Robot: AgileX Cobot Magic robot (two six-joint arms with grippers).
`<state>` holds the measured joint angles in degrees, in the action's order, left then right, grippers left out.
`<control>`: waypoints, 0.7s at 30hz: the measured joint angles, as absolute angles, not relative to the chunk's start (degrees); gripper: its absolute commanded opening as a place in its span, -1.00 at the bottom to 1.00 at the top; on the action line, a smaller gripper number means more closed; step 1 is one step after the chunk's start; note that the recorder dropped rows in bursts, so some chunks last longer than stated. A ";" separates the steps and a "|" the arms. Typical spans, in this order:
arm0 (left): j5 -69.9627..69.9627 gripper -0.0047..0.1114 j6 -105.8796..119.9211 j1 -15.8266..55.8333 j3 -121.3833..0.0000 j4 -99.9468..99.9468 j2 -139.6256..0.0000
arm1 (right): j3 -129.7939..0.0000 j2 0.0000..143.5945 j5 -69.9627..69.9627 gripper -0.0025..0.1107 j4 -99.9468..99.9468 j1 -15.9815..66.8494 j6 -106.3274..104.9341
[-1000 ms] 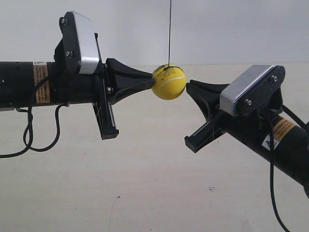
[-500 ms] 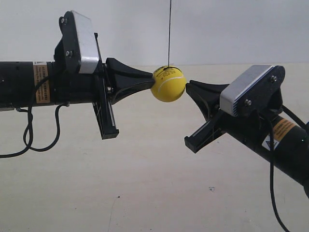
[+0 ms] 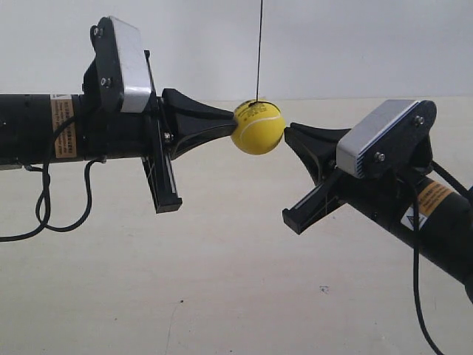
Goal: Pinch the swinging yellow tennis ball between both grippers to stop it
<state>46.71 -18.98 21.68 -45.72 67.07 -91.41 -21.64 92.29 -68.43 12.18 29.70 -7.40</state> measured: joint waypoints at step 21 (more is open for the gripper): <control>26.62 -0.84 -19.40 21.68 -45.72 64.92 -84.62 | -21.64 92.29 -66.30 -0.96 -4.13 29.70 -15.21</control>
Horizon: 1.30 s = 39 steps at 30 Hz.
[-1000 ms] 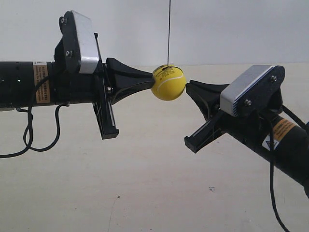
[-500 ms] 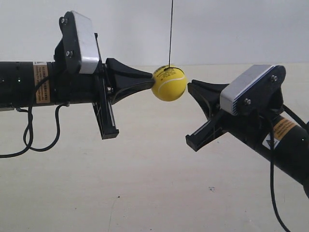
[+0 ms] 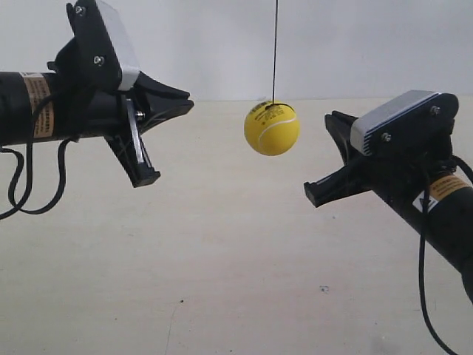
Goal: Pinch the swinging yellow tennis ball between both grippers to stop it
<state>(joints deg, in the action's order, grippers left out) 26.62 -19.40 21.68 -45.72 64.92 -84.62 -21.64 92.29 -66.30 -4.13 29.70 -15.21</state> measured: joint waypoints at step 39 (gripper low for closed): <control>12.33 -0.84 -33.67 21.68 -29.47 57.02 -31.97 | -18.92 28.93 -23.46 -0.96 -15.50 29.70 -26.52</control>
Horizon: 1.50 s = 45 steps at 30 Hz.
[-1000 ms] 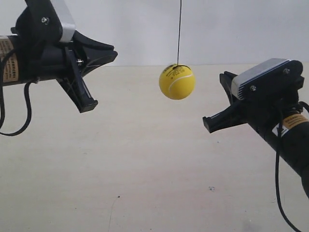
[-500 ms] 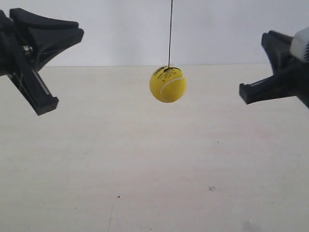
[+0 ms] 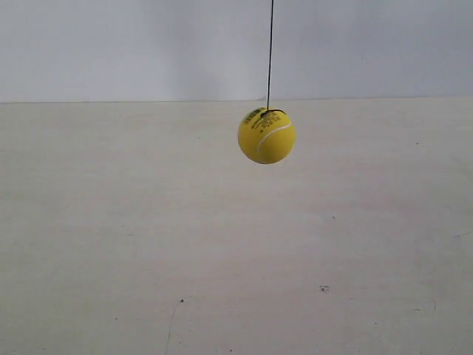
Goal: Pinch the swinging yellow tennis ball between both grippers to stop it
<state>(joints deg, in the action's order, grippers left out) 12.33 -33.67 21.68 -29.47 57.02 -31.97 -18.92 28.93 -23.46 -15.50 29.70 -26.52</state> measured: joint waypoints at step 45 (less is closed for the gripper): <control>16.32 -0.84 -44.87 21.68 -7.73 57.02 -0.07 | -2.92 5.09 -13.33 -0.96 -15.74 22.70 -14.80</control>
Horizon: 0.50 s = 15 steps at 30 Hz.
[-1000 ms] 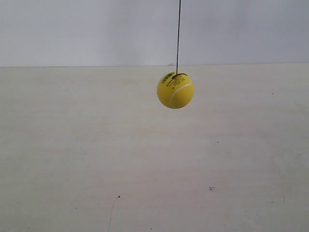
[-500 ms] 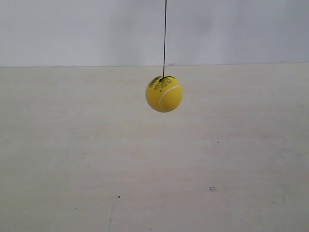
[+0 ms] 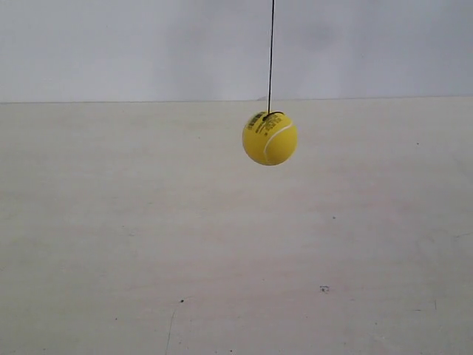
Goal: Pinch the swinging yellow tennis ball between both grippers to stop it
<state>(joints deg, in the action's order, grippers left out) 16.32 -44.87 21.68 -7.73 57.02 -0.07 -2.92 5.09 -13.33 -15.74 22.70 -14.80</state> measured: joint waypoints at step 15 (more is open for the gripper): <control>16.45 -0.84 -44.87 21.68 -7.73 57.02 -0.07 | -0.23 2.60 -1.24 -0.96 -15.74 -9.25 -18.20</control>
<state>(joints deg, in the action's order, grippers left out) 16.45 -44.87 21.68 -7.73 57.02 -0.07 -0.23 2.60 -1.24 -15.74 -9.25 -18.20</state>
